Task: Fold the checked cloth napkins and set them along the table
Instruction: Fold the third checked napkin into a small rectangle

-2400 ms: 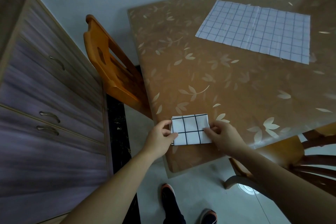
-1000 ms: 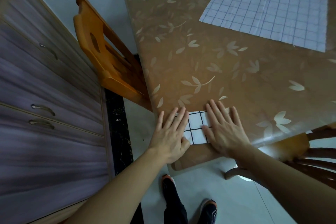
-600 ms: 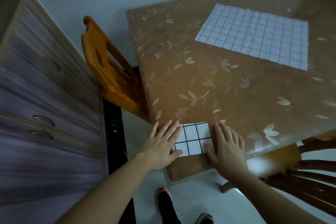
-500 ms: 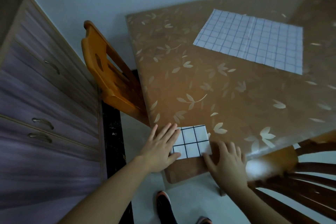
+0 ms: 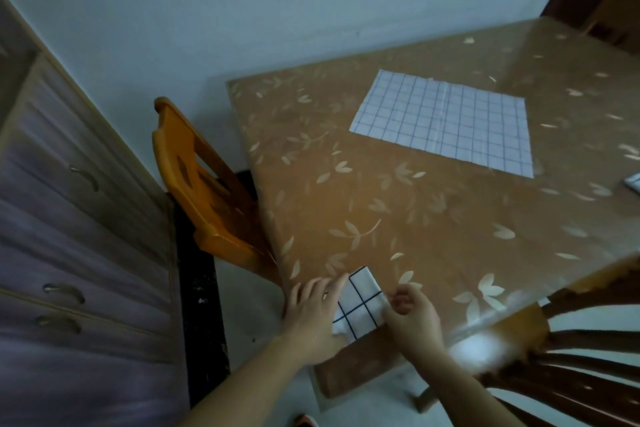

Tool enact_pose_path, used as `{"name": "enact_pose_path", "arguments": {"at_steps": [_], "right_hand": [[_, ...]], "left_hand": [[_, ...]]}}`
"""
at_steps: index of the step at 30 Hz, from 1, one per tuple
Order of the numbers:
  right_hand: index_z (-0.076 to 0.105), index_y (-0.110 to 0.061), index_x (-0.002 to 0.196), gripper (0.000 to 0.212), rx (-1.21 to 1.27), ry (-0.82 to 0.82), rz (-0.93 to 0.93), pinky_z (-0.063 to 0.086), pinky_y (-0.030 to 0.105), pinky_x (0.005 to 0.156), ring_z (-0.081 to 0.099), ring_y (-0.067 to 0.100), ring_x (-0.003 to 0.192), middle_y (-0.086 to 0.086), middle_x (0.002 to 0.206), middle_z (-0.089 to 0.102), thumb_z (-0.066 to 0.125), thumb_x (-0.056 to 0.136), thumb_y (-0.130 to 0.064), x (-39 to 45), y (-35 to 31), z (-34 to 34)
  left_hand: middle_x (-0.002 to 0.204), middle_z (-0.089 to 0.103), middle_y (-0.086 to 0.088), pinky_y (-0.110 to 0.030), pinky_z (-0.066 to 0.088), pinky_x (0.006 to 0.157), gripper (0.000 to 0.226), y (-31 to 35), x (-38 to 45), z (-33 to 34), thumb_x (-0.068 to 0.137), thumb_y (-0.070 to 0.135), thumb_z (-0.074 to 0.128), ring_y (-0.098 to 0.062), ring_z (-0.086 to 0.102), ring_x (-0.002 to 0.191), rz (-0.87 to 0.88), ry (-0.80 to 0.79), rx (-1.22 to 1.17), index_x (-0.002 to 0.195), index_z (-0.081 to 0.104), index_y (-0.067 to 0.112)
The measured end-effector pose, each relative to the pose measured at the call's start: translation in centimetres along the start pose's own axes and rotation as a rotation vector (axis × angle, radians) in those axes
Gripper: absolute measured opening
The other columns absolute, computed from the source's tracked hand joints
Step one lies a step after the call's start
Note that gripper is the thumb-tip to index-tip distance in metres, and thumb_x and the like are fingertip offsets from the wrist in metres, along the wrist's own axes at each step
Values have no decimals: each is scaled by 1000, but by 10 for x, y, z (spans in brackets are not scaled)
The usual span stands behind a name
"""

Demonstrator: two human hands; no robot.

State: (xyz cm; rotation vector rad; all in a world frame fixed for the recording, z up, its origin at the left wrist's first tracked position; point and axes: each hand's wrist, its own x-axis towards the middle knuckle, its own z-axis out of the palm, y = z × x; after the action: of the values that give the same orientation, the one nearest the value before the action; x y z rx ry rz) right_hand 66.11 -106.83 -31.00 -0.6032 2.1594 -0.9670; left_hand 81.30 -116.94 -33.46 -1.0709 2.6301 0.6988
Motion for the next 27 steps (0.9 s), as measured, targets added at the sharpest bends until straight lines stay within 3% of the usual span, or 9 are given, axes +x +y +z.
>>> {"name": "enact_pose_path", "arguments": {"at_steps": [4, 6, 9, 12, 15, 20, 22, 25, 27], "right_hand": [[59, -23, 96, 24, 75, -112, -123, 54, 30, 65, 65, 23, 80, 2, 92, 64, 62, 82, -3, 6, -34, -20], [60, -23, 104, 30, 33, -239, -197, 57, 27, 66, 66, 20, 81, 2, 97, 63, 61, 83, -1, 10, -51, -39], [60, -23, 110, 37, -10, -308, -235, 58, 34, 74, 67, 23, 86, 5, 101, 62, 59, 83, 2, 24, -66, -65], [58, -23, 116, 34, 80, -238, -188, 58, 31, 73, 68, 16, 89, 2, 104, 65, 65, 87, -9, 39, -68, -80], [58, -21, 117, 32, 75, -271, -55, 56, 26, 64, 70, 16, 84, 2, 100, 69, 68, 87, -28, 50, -50, -87], [56, -15, 119, 37, 103, -361, 119, 45, 21, 43, 65, 14, 56, 9, 84, 69, 70, 85, -15, 64, 0, -114], [62, -12, 110, 26, 71, -450, 122, 49, 23, 48, 63, 11, 54, 4, 80, 70, 69, 85, -17, 74, 14, -126], [64, -14, 105, 21, 51, -537, 90, 61, 38, 76, 73, 18, 79, 2, 92, 75, 67, 84, -13, 88, 29, -133], [64, -15, 105, 21, 47, -516, 42, 60, 40, 77, 72, 19, 84, 1, 95, 74, 65, 84, -11, 101, 34, -133]], "left_hand": [[154, 19, 11, -46, 18, 117, 101, 6, 13, -9, 71, 56, 63, -17, 18, 142, -44, 140, -306, 150, 4, 36], [148, 28, 9, -43, 31, 113, 104, 14, 18, -19, 68, 50, 73, -16, 30, 137, -125, 58, -733, 150, 10, 37], [128, 60, -1, -38, 52, 95, 63, 32, 25, -32, 78, 22, 78, -18, 61, 111, -231, -125, -1269, 134, 47, 19], [102, 74, -5, -43, 56, 89, 25, 52, 31, -36, 82, 18, 75, -23, 70, 95, -280, -115, -1348, 106, 67, 17], [94, 76, -4, -39, 59, 79, 18, 72, 40, -34, 83, 22, 75, -24, 72, 88, -356, 10, -1433, 99, 70, 17], [91, 75, -3, -34, 59, 68, 13, 118, 59, -20, 89, 24, 69, -22, 72, 82, -531, 161, -1416, 100, 68, 17], [94, 75, -5, -42, 60, 76, 15, 141, 69, -12, 92, 26, 65, -26, 72, 85, -594, 200, -1480, 104, 68, 16], [100, 73, -10, -49, 58, 81, 19, 168, 79, 1, 96, 21, 58, -32, 71, 89, -700, 298, -1526, 112, 64, 14], [106, 69, -9, -48, 59, 77, 32, 177, 81, 6, 93, 15, 61, -31, 68, 92, -763, 365, -1504, 124, 55, 16]]}}
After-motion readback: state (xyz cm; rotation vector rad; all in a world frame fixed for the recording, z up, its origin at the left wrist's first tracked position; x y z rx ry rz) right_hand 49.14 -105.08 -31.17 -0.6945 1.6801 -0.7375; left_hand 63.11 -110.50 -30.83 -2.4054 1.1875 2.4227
